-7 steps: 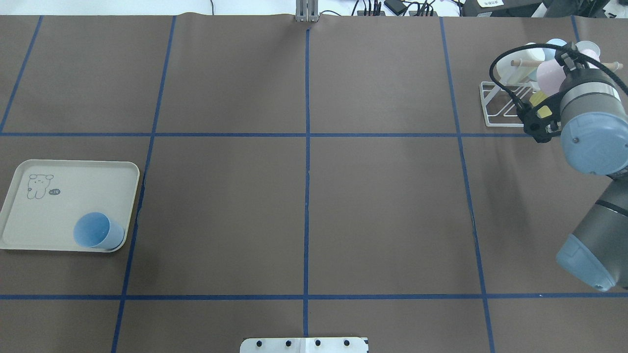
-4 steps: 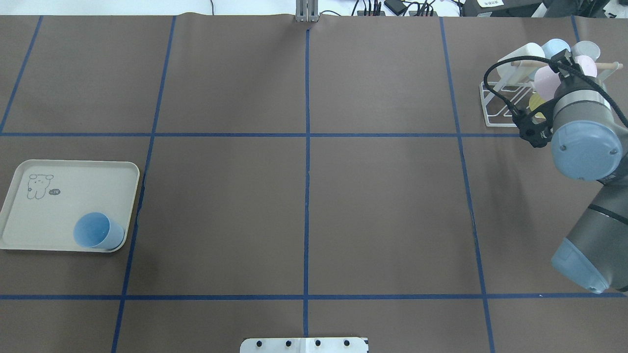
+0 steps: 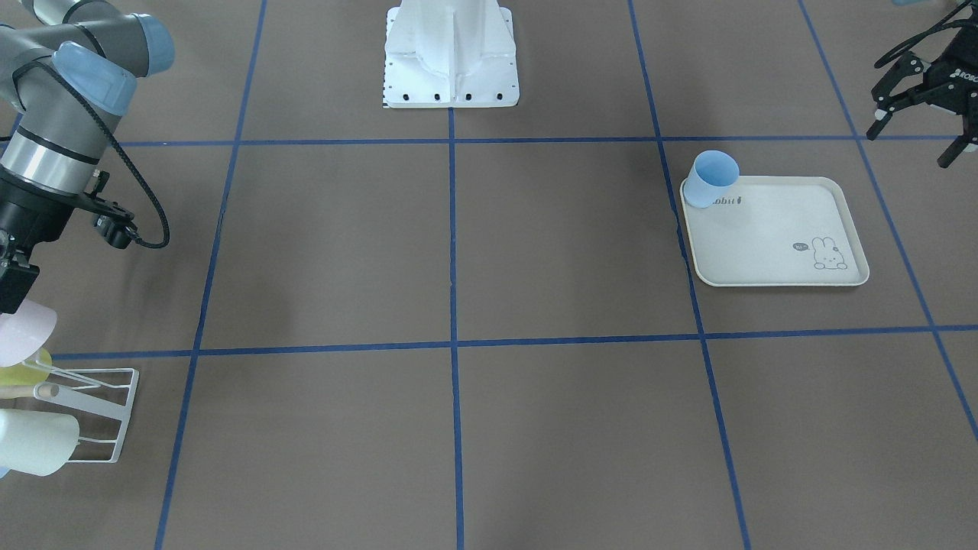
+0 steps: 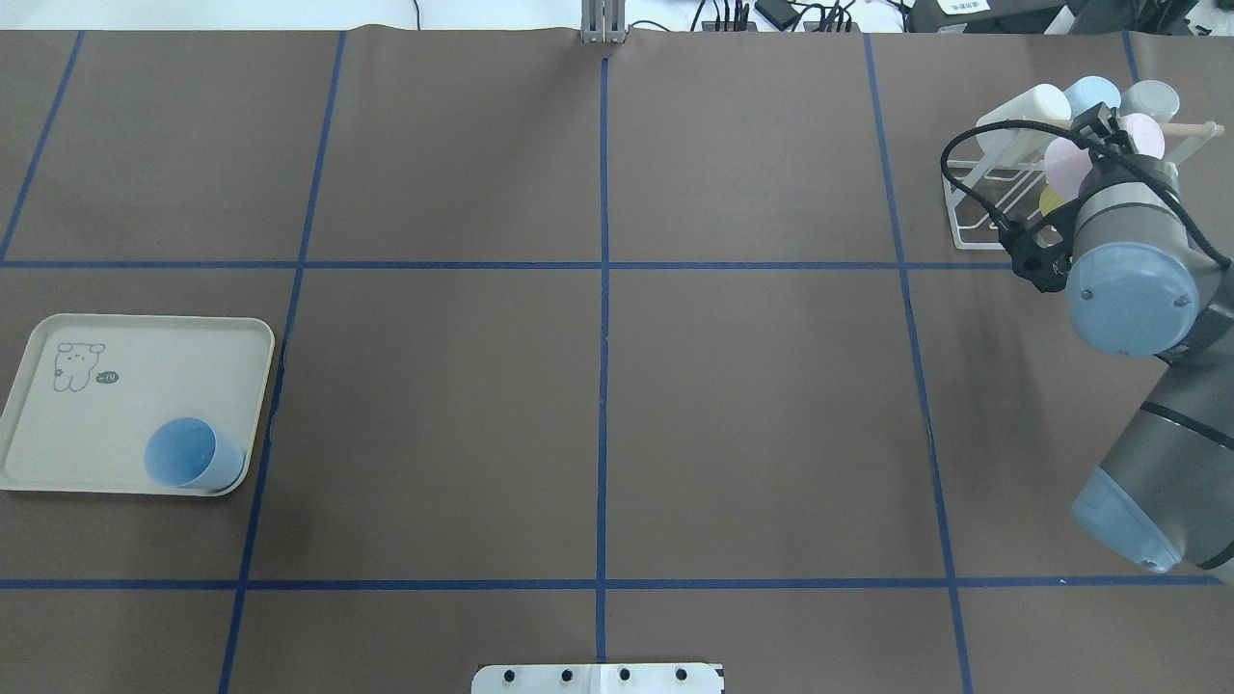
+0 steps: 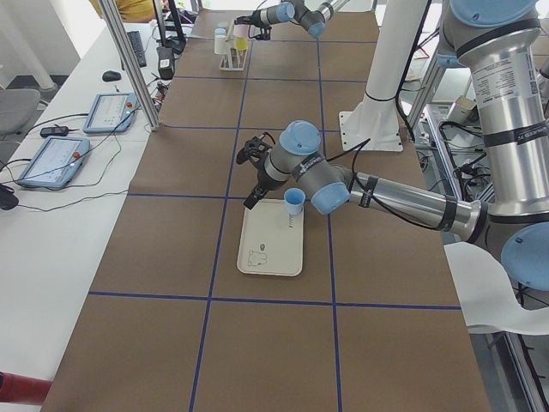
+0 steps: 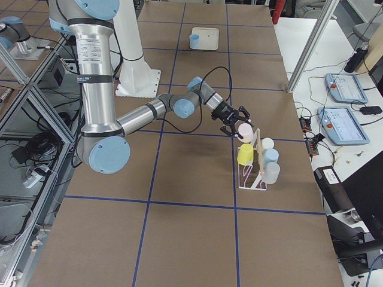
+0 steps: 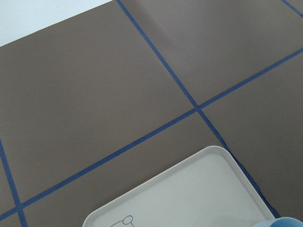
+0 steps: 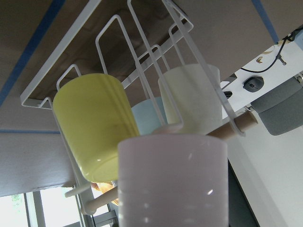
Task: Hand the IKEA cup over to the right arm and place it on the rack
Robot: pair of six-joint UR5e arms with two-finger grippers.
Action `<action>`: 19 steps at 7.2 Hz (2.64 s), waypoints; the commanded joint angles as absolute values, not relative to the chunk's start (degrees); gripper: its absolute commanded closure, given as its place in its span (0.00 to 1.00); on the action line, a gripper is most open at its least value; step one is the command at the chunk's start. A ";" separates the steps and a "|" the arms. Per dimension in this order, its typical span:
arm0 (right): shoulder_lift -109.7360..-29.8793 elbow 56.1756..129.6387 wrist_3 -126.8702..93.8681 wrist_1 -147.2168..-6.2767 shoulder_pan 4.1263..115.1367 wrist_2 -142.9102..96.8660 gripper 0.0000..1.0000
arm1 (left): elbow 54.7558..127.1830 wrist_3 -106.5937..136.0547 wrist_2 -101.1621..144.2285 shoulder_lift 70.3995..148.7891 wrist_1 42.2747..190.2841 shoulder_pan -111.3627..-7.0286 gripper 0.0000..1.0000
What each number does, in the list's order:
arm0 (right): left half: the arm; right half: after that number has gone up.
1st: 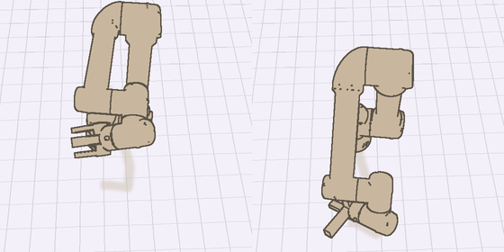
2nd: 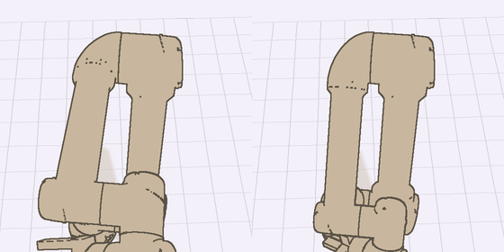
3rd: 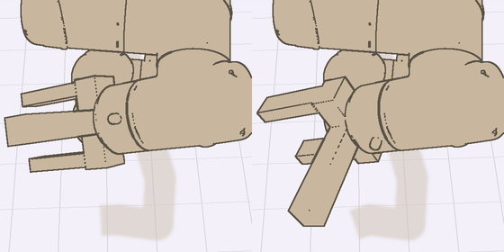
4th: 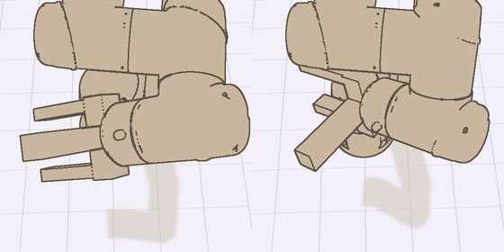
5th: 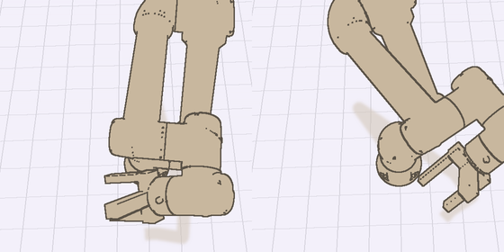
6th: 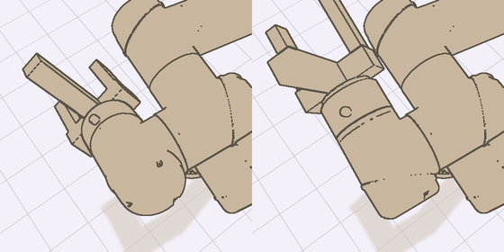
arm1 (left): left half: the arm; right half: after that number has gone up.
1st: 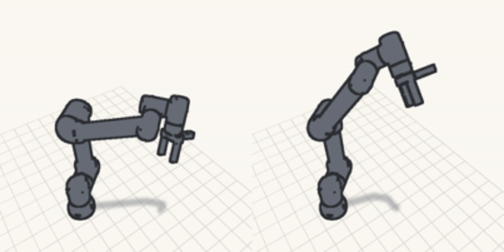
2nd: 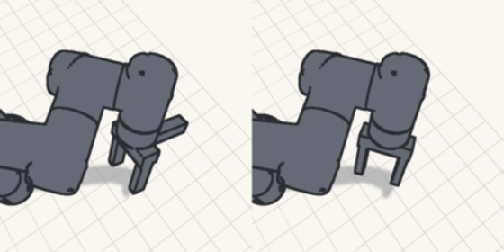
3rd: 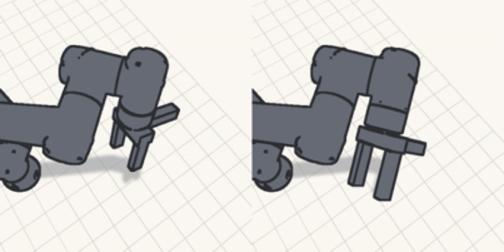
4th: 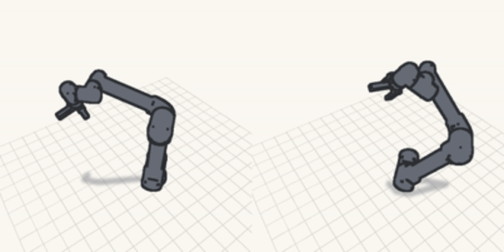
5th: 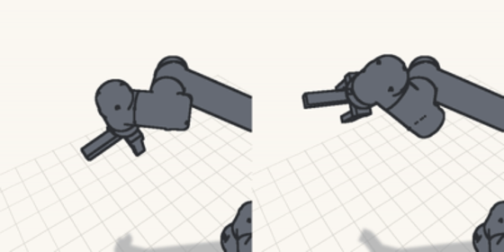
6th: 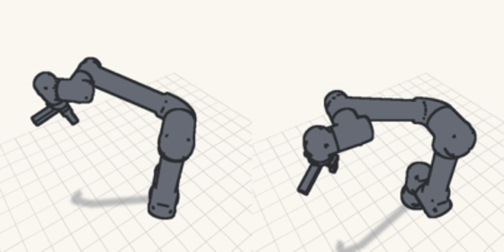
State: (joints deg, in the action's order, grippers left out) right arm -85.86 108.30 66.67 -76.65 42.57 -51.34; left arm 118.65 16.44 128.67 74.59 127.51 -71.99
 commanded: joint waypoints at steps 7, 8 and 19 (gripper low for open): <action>-84.29 104.68 66.71 -76.47 41.31 -50.72 1.00 | 118.65 17.75 128.67 74.79 127.53 -71.89 0.00; -84.29 104.07 66.80 -76.46 40.44 -49.15 0.92 | 118.65 17.75 128.67 74.79 127.53 -71.89 0.00; -82.62 111.96 54.57 -76.29 39.55 -56.04 0.02 | 114.64 28.99 127.71 74.89 134.95 -71.37 0.00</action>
State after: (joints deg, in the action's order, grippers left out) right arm -82.68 109.43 61.79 -76.27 39.46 -52.21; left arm 117.12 25.78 127.94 75.04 130.60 -71.56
